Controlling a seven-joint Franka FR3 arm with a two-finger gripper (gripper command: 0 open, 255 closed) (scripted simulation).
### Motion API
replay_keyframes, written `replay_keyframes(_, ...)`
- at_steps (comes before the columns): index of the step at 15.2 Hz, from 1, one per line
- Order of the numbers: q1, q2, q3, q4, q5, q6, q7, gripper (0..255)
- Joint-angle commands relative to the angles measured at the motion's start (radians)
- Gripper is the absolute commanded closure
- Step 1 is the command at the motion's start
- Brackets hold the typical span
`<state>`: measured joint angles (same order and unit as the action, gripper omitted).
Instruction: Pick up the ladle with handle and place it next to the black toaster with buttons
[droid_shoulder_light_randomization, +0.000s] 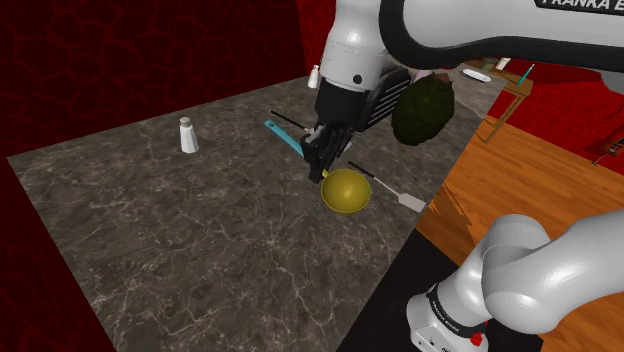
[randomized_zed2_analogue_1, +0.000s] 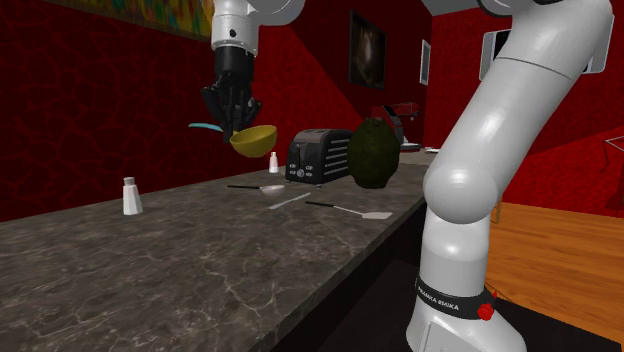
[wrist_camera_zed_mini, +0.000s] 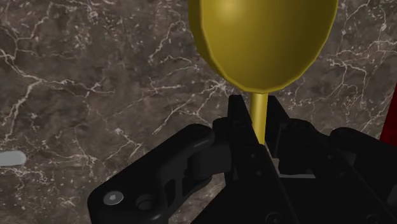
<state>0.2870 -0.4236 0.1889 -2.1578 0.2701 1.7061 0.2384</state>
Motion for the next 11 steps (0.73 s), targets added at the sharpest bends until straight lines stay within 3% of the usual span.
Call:
replay_keyframes(1, -0.001, 0.001, -0.002, 0.031, -0.002, -0.030, 0.006, 255)
replay_keyframes(11, -0.004, 0.023, -0.011, 0.184, -0.011, -0.159, 0.031, 255)
